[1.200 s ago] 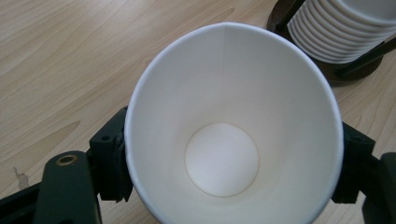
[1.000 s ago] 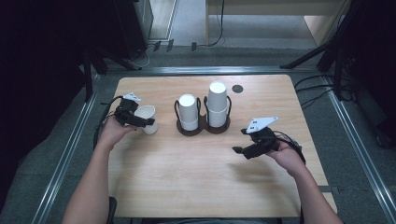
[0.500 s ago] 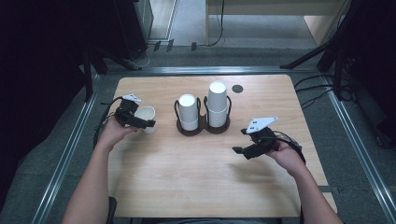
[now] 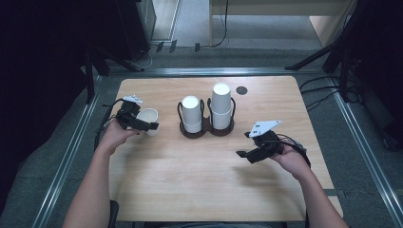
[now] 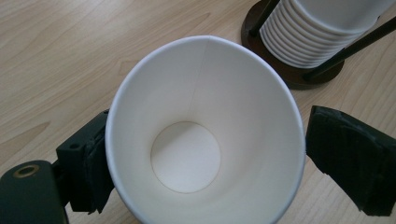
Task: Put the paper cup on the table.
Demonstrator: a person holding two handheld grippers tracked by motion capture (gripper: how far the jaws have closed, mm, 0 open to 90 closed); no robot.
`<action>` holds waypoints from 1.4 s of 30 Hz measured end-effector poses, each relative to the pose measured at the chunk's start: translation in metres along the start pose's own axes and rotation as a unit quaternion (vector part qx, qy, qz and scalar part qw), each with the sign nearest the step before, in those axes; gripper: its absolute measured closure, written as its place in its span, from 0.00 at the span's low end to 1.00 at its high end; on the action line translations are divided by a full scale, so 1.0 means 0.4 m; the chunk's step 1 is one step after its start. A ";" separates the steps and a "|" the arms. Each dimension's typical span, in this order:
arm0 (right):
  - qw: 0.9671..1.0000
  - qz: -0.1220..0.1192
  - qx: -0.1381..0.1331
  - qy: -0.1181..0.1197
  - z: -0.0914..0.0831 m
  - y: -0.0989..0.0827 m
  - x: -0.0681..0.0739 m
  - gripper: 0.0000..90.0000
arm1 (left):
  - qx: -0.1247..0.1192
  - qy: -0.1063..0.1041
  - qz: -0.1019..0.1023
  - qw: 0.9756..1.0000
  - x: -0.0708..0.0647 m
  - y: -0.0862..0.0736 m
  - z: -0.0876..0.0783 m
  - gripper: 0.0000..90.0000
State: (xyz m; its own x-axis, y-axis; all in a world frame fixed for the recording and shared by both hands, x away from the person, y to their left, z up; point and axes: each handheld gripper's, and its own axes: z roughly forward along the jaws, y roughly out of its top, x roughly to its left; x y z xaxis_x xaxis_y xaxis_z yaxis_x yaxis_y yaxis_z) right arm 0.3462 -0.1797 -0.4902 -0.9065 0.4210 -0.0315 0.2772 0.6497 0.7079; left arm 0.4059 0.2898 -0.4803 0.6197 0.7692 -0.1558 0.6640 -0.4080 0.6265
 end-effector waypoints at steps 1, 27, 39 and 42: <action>1.000 -0.001 0.001 0.001 0.001 0.000 0.001 0.24 | -0.004 -0.001 -0.002 1.000 0.000 0.001 -0.003 0.09; 1.000 -0.008 0.008 0.000 0.001 -0.001 0.003 0.24 | -0.048 0.024 0.006 0.999 -0.016 0.024 -0.088 0.09; 1.000 -0.007 0.007 0.000 0.000 0.000 0.001 0.24 | -0.044 0.010 0.027 0.999 -0.059 0.042 -0.105 0.09; 1.000 -0.007 0.007 -0.001 0.000 0.001 0.001 0.24 | -0.041 0.003 0.032 0.999 -0.073 0.046 -0.102 0.09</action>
State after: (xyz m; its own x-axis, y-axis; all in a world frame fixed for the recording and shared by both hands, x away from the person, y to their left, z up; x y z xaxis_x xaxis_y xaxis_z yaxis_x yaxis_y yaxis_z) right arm 0.3461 -0.1792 -0.4899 -0.9102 0.4119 -0.0428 0.2681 0.6648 0.6973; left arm 0.3830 0.2801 -0.4332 0.6574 0.7456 -0.1092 0.5868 -0.4156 0.6950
